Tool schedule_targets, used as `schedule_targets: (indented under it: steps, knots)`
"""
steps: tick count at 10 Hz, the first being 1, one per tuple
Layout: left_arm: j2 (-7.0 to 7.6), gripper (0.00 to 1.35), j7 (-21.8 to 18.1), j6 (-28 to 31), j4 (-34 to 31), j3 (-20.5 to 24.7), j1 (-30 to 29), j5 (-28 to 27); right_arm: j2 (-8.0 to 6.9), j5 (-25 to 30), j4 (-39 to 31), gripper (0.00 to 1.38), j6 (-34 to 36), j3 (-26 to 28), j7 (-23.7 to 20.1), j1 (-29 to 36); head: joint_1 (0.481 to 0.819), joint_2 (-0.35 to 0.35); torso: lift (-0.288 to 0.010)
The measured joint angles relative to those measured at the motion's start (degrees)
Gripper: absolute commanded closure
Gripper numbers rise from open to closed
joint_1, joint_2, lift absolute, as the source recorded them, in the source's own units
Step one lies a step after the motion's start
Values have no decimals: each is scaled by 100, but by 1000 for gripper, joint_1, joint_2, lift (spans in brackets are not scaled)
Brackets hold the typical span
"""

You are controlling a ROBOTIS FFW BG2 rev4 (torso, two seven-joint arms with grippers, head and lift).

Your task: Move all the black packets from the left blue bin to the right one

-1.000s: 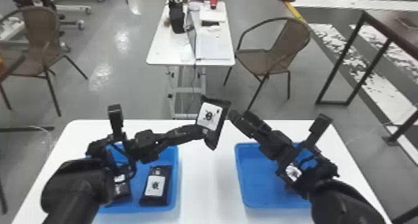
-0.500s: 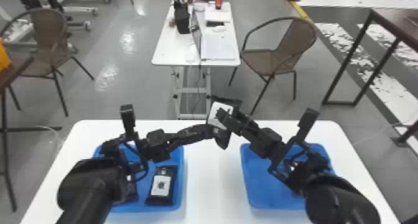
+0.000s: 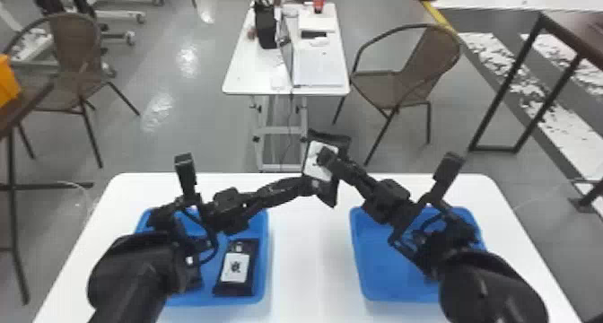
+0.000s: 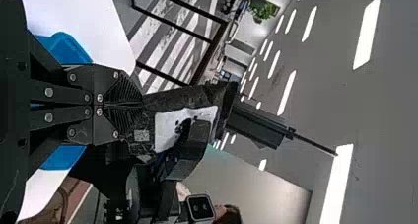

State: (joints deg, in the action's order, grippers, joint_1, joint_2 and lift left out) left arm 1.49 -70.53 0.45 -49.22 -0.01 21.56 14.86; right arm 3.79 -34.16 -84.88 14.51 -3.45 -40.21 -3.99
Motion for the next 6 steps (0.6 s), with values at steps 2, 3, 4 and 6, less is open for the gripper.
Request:
schedule_targets:
  steps: [2, 3, 4, 6]
  knots:
    - [12, 108, 685, 20, -70, 204, -266, 358, -9, -234, 140, 1288, -124, 103, 6, 54, 695, -11, 0]
    - [54, 90, 932, 81, -297, 385, -508, 407, -8, -170, 224, 1288, -126, 306, 13, 72, 695, -7, 0]
    - [115, 18, 1179, 154, -667, 558, -797, 428, 2, 30, 313, 1288, -19, 604, 14, 95, 695, -9, 0]
    - [169, -1, 1646, 328, -1412, 975, -1364, 499, 99, 512, 692, 1286, 295, 1235, 23, 116, 695, -19, 0]
